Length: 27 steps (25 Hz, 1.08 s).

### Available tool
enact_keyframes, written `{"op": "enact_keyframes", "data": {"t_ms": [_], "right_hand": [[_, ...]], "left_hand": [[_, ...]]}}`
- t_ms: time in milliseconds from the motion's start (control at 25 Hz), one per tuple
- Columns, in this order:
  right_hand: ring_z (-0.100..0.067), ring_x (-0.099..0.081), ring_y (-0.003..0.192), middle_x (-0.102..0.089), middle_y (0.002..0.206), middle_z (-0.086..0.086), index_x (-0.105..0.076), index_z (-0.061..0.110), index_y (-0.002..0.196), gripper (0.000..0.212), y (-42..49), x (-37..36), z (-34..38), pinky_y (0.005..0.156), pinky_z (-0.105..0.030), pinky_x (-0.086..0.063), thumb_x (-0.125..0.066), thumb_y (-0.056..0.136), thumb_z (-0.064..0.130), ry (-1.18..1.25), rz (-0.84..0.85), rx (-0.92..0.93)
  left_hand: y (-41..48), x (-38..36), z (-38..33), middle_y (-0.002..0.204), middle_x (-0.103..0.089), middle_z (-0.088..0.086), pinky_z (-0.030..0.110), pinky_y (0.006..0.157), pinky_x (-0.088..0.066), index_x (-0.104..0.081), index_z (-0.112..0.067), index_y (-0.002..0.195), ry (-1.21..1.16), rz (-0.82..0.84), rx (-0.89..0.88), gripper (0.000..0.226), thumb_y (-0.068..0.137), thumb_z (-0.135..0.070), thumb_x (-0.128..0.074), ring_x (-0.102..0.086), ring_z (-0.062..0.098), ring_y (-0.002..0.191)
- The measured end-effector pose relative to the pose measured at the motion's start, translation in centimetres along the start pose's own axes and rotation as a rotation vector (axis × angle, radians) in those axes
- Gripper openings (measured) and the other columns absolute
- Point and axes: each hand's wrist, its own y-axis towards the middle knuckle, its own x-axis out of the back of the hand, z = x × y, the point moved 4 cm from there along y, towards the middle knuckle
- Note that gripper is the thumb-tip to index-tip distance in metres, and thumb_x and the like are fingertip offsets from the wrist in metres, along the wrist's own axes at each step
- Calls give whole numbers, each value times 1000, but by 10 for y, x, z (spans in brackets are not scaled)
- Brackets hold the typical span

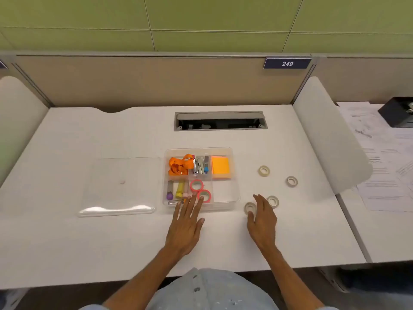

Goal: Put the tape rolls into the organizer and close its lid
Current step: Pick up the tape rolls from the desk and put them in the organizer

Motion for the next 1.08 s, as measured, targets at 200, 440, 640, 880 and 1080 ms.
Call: {"op": "enact_keyframes", "data": {"t_ms": [200, 440, 640, 880, 1080], "right_hand": [[-29, -47, 151, -48, 162, -7, -47, 13, 155, 61, -5, 2, -15, 123, -52, -42, -67, 98, 8, -31, 26, -99], [-23, -53, 141, -54, 153, 0, -54, 23, 147, 48, -2, -9, -12, 115, -45, -46, -66, 101, 20, -154, 99, -100], [-24, -61, 125, -64, 137, -1, -61, 23, 136, 37, 5, -8, -13, 102, -43, -51, -67, 100, 25, -178, 33, -136], [-23, -65, 116, -69, 124, 1, -65, 26, 125, 32, 18, 1, 9, 97, -43, -52, -71, 95, 36, -109, -115, -33], [-18, -61, 116, -67, 126, 8, -65, 32, 126, 35, 32, -1, 45, 98, -40, -50, -64, 94, 47, -145, -110, 111]], "left_hand": [[0, -7, -1, 179, -3, 0, 54, 137, -10, -5, -27, 169, 68, -9, 49, 65, 113, -42, -34, -2, 22, 167], [-1, -15, 6, 179, -2, 1, 54, 137, -9, -4, -27, 169, 82, 36, 55, 65, 113, -44, -32, -1, 22, 167], [3, -16, 3, 179, -7, 3, 57, 136, -12, -10, -25, 169, 46, 31, 54, 66, 112, -43, -36, -5, 25, 166], [0, -17, 5, 179, 0, 2, 57, 136, -10, -2, -27, 169, 64, 71, 65, 67, 112, -45, -35, 2, 24, 166], [2, -18, 6, 179, -3, 4, 59, 136, -10, -8, -26, 169, 56, 70, 78, 70, 111, -46, -40, -1, 26, 166]]}}
